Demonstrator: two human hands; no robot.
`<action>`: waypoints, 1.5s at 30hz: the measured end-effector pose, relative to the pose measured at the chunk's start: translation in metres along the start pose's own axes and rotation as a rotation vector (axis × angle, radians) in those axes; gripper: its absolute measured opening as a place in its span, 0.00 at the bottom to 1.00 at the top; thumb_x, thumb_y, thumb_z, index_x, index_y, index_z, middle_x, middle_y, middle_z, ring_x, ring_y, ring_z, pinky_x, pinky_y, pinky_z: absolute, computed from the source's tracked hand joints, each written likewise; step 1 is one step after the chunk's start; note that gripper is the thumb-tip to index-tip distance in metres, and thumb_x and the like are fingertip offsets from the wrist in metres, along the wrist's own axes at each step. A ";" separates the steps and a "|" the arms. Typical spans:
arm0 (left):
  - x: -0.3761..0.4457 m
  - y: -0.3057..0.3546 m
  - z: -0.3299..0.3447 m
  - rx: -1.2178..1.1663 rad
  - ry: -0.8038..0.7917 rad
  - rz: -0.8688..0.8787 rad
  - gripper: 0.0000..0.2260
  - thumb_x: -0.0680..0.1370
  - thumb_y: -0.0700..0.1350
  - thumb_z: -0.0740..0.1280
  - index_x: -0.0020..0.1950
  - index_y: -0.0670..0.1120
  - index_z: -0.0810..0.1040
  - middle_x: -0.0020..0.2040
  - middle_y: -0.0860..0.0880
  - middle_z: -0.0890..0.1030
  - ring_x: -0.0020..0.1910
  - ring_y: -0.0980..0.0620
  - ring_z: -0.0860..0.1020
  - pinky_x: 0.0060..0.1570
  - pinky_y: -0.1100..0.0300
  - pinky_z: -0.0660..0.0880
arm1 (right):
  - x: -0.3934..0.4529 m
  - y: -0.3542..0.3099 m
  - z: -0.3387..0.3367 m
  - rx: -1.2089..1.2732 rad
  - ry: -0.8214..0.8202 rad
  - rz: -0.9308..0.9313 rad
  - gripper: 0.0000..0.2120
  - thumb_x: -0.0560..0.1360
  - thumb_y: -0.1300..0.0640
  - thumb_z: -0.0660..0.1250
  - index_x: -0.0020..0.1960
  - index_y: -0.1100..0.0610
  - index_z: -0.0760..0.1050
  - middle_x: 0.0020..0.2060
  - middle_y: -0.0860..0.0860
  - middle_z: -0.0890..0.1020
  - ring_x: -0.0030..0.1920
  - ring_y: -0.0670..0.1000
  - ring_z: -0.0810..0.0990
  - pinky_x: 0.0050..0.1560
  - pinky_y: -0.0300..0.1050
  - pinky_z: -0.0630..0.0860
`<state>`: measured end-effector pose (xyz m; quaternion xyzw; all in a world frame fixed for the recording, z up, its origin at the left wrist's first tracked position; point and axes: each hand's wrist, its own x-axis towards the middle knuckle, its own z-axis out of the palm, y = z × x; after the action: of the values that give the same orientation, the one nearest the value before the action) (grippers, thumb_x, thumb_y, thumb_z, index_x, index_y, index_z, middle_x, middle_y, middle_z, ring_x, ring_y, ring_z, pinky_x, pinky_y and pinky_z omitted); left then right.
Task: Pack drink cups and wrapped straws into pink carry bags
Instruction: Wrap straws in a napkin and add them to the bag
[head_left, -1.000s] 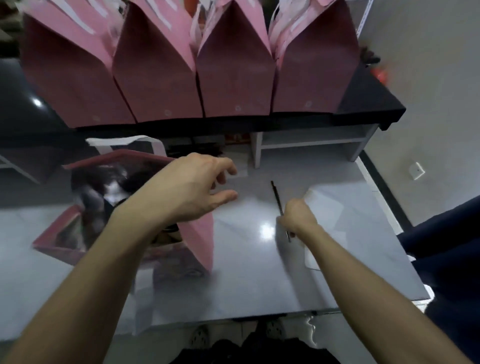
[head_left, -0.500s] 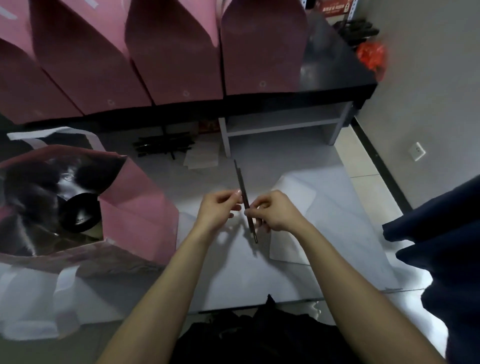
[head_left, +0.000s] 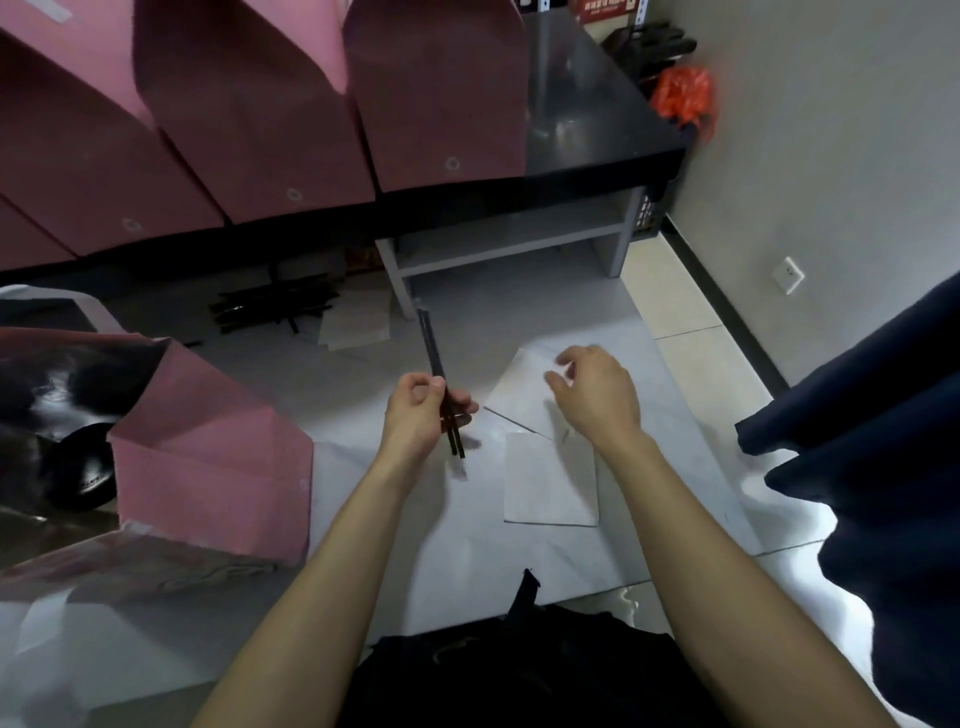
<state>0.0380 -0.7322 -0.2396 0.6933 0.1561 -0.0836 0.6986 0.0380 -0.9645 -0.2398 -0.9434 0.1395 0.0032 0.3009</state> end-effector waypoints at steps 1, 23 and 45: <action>0.002 -0.001 0.000 0.000 0.015 -0.014 0.04 0.91 0.42 0.59 0.57 0.44 0.71 0.40 0.45 0.84 0.35 0.48 0.85 0.38 0.53 0.84 | 0.004 0.010 0.000 -0.106 -0.013 0.037 0.18 0.82 0.48 0.71 0.67 0.58 0.80 0.63 0.57 0.80 0.64 0.60 0.78 0.61 0.53 0.78; 0.018 0.035 -0.026 0.272 0.071 0.258 0.08 0.78 0.50 0.80 0.54 0.49 0.87 0.51 0.45 0.88 0.50 0.46 0.86 0.56 0.41 0.85 | -0.020 0.009 -0.003 -0.198 -0.416 -0.266 0.11 0.73 0.47 0.78 0.52 0.51 0.83 0.53 0.48 0.78 0.57 0.51 0.75 0.58 0.49 0.78; 0.003 0.069 -0.034 0.129 -0.119 0.292 0.09 0.78 0.43 0.80 0.56 0.42 0.88 0.37 0.58 0.85 0.32 0.65 0.79 0.34 0.73 0.73 | -0.005 -0.053 -0.017 1.099 -0.280 -0.013 0.05 0.83 0.61 0.70 0.57 0.56 0.85 0.43 0.50 0.89 0.38 0.49 0.84 0.39 0.44 0.80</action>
<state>0.0601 -0.6966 -0.1748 0.7458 0.0063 -0.0320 0.6654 0.0463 -0.9317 -0.1950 -0.6396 0.0738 0.0532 0.7633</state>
